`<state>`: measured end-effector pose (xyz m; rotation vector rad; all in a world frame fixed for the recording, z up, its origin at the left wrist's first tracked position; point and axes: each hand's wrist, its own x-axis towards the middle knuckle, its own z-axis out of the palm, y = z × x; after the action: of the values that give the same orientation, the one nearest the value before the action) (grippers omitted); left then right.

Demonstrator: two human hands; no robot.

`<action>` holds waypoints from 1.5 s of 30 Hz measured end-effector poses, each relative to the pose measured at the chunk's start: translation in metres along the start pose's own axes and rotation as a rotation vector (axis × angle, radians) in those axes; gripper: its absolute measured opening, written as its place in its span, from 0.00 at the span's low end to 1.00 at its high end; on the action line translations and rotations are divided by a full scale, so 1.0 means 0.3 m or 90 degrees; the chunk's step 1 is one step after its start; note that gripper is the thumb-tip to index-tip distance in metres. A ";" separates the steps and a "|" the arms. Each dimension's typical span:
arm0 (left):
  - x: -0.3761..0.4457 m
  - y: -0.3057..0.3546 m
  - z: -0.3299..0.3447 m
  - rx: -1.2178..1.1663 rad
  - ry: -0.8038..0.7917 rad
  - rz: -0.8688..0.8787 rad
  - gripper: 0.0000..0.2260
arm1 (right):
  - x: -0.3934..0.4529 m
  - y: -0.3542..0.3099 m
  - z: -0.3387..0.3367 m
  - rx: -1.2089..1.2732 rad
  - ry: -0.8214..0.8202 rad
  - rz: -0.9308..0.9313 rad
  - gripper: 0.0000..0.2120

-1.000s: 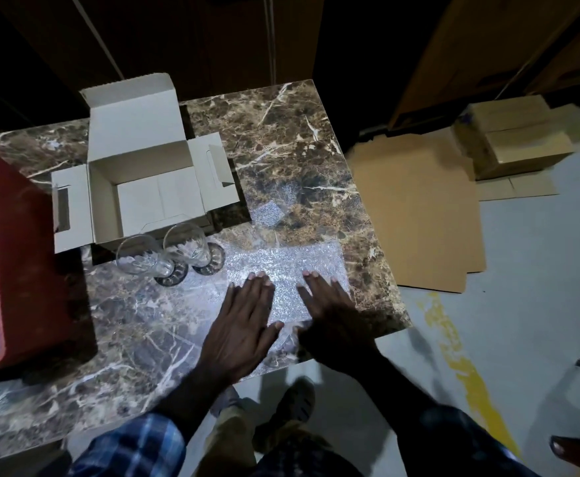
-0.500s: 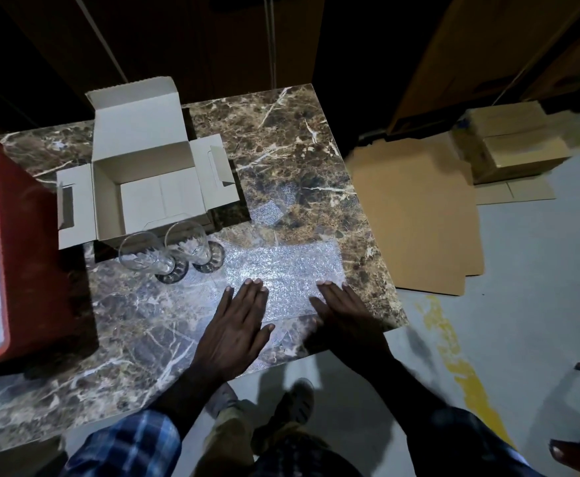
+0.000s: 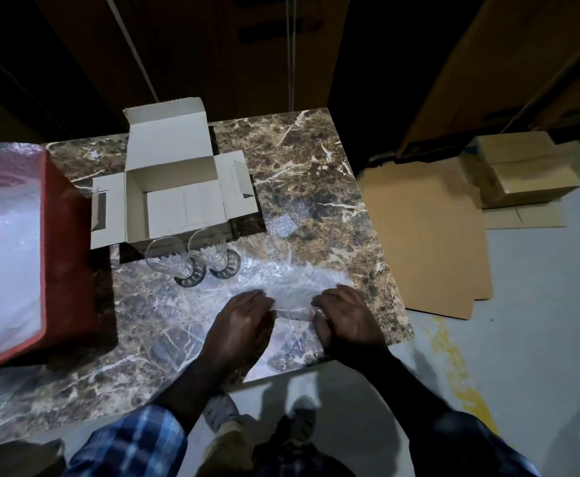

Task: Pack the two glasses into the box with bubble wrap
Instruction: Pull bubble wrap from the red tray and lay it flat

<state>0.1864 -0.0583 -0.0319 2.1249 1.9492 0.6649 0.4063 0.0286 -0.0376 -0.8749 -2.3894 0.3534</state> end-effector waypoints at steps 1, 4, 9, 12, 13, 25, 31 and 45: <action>0.007 0.001 -0.042 -0.022 -0.002 -0.020 0.14 | 0.009 -0.006 -0.009 -0.010 -0.024 -0.010 0.13; 0.024 -0.023 -0.153 -0.030 -0.017 -0.036 0.18 | 0.042 -0.025 -0.019 -0.036 -0.118 -0.034 0.23; 0.059 -0.082 -0.332 -0.066 0.030 -0.065 0.13 | 0.174 -0.112 -0.067 -0.002 -0.105 -0.055 0.12; 0.090 -0.107 -0.459 -0.102 0.074 -0.061 0.15 | 0.291 -0.174 -0.116 -0.009 -0.081 -0.022 0.10; 0.102 -0.122 -0.500 -0.106 0.087 -0.061 0.15 | 0.334 -0.194 -0.130 0.002 -0.063 0.000 0.11; 0.249 -0.358 -0.902 -0.183 0.017 -0.110 0.04 | 0.760 -0.425 -0.116 0.162 -0.087 0.180 0.06; 0.348 -0.516 -0.944 -0.063 0.056 -0.086 0.06 | 0.926 -0.395 -0.082 0.143 -0.134 0.209 0.06; 0.370 -0.644 -0.824 0.140 0.230 0.032 0.12 | 1.073 -0.252 0.092 -0.066 -0.078 -0.064 0.18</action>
<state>-0.0912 0.0336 0.1269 2.3220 2.2490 0.9405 0.1497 0.1821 0.1064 -0.7946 -2.5732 0.2525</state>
